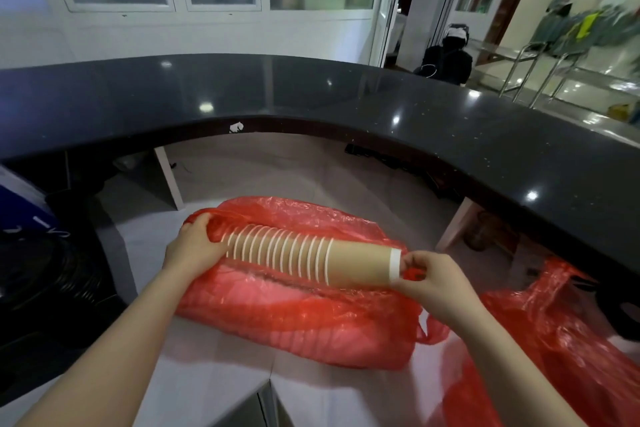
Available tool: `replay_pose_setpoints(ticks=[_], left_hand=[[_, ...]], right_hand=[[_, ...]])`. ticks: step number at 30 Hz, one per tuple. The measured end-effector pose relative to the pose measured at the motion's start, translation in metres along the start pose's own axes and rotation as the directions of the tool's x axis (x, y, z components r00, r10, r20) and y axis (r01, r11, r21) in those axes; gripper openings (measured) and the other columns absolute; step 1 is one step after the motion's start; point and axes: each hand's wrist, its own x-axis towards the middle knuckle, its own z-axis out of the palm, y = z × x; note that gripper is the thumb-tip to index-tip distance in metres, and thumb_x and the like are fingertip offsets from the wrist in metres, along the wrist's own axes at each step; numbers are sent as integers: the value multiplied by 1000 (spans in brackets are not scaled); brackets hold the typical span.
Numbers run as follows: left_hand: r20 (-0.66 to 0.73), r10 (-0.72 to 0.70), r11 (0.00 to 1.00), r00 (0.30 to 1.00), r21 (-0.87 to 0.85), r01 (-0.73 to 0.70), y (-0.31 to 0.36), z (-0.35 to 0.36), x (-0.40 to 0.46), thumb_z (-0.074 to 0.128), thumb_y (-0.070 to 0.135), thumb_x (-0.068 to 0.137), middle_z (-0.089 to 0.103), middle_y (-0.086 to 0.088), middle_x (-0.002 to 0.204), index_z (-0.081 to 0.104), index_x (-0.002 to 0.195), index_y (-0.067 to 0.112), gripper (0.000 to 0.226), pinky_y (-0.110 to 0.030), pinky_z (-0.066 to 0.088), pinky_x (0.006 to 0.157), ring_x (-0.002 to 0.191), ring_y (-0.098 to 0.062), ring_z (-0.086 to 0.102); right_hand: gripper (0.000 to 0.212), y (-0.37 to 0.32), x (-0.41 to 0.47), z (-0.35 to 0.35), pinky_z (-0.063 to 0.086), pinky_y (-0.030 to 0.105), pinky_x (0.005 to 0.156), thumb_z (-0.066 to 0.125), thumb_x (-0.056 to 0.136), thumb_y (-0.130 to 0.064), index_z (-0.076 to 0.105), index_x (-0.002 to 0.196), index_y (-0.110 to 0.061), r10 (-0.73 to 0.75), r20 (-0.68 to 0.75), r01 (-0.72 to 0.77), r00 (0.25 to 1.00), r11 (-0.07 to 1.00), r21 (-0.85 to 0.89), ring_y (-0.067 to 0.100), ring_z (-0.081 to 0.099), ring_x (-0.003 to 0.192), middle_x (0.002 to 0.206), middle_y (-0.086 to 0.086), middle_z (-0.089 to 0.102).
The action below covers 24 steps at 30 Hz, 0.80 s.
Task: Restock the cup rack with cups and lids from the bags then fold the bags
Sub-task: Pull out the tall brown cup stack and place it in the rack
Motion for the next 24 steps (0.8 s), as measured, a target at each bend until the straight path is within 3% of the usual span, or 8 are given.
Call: replay_pose_setpoints(ticks=[6, 8, 11, 14, 15, 17, 19, 24], left_hand=[[-18, -36, 992, 999, -119, 34, -4, 1, 0, 63, 25, 79, 60, -4, 127, 38, 135, 30, 61, -37, 42, 83, 108, -34, 58], [-10, -37, 989, 999, -144, 35, -4, 2, -1, 63, 26, 81, 62, -4, 123, 38, 133, 30, 58, -36, 43, 82, 105, -33, 59], [-9, -54, 978, 999, -201, 51, -3, 6, -7, 64, 30, 81, 62, -5, 120, 39, 132, 31, 57, -36, 42, 81, 104, -34, 59], [6, -65, 954, 998, -294, 64, -1, 8, -11, 63, 39, 73, 61, -2, 112, 43, 127, 31, 59, -36, 42, 81, 103, -32, 58], [12, -69, 949, 998, -308, 69, 0, 10, -12, 64, 39, 73, 60, -1, 108, 44, 123, 30, 55, -36, 43, 81, 101, -31, 59], [15, -91, 945, 996, -315, 91, -1, 15, -12, 66, 30, 78, 61, -2, 104, 45, 112, 28, 40, -36, 44, 76, 94, -29, 59], [-4, -122, 933, 993, -343, 113, -1, 20, -11, 62, 26, 83, 62, -5, 100, 46, 105, 25, 27, -35, 44, 70, 87, -27, 59], [-78, -210, 837, 975, -530, 138, 2, 22, -12, 50, 18, 90, 63, -10, 98, 52, 106, 16, 16, -42, 52, 75, 84, -29, 62]], right_hand=[[31, -36, -10, -14, 39, 4, 70, 82, 68, -18, 60, 73, -38, -249, -251, 316, 935, 908, 275, -5, 52, 93, 105, -11, 52], [32, -45, -10, -10, 44, 8, 76, 80, 73, -14, 63, 77, -40, -223, -372, 373, 901, 837, 401, -5, 53, 102, 117, -9, 51], [30, -55, -4, 1, 54, 26, 82, 76, 79, -8, 63, 98, -27, -37, -465, 366, 885, 673, 643, 10, 62, 105, 125, -1, 56], [53, -62, 4, 6, 56, 31, 81, 80, 71, -22, 52, 116, -25, 157, -380, 292, 911, 404, 867, 18, 66, 102, 117, 3, 64], [57, -63, 6, 8, 55, 34, 81, 79, 67, -30, 53, 117, -23, 163, -337, 255, 927, 383, 888, 19, 66, 100, 112, 3, 66], [57, -66, 7, 13, 54, 35, 74, 75, 61, -40, 61, 110, -16, 88, -297, 220, 951, 480, 849, 17, 67, 90, 97, 2, 70], [50, -66, 4, 22, 55, 36, 68, 78, 61, -39, 66, 101, -12, 10, -276, 234, 961, 499, 834, 20, 69, 84, 90, 5, 72], [58, -55, -3, 44, 56, 55, 78, 83, 66, -26, 59, 118, -17, 46, 5, -18, 999, 277, 961, 31, 65, 98, 109, 8, 69]])
